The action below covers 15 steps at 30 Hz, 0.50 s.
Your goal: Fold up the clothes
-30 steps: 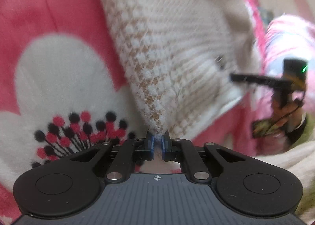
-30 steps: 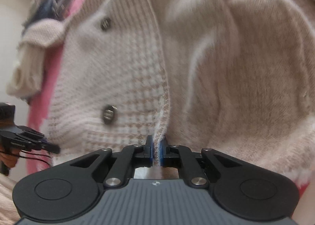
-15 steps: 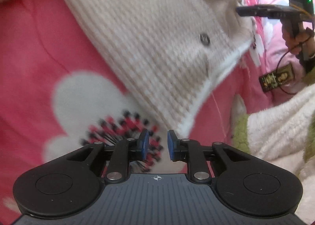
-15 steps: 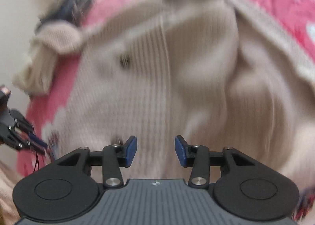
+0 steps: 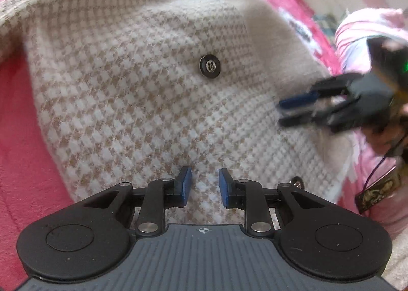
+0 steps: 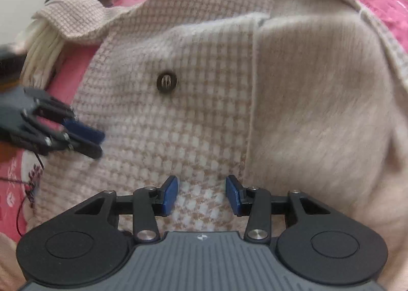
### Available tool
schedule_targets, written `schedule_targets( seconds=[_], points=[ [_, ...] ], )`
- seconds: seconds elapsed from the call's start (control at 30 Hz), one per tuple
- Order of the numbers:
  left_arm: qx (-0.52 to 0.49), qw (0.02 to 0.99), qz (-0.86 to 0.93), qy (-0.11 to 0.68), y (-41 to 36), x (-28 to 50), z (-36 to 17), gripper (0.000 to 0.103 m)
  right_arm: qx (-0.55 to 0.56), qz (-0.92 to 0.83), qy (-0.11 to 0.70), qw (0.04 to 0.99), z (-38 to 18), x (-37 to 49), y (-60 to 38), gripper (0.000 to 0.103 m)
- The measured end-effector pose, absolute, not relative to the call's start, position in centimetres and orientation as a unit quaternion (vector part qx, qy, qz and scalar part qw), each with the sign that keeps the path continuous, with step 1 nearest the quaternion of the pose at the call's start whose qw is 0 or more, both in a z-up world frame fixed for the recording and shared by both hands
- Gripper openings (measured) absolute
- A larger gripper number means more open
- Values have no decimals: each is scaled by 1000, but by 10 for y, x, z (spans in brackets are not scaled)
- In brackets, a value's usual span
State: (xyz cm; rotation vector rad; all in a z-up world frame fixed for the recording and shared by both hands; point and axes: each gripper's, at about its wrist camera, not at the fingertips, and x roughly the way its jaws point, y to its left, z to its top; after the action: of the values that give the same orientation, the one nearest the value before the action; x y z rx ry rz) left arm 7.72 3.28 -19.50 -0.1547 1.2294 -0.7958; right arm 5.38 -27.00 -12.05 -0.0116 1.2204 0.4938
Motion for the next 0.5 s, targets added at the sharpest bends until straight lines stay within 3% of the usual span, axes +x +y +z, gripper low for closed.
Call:
schedule_targets(
  seconds=[0.17, 0.27, 0.4, 0.5],
  points=[
    [-126, 741, -356, 555, 47, 75, -201, 26, -5, 254, 479, 840, -48, 116, -257, 45],
    [-149, 745, -355, 545, 46, 73, -202, 27, -43, 269, 431, 860, -34, 163, -218, 45],
    [-176, 744, -356, 537, 49, 72, -207, 27, -109, 296, 382, 869, -54, 217, -152, 45],
    [-196, 737, -358, 539, 52, 75, -211, 27, -150, 279, 399, 860, -102, 250, -130, 41]
  ],
)
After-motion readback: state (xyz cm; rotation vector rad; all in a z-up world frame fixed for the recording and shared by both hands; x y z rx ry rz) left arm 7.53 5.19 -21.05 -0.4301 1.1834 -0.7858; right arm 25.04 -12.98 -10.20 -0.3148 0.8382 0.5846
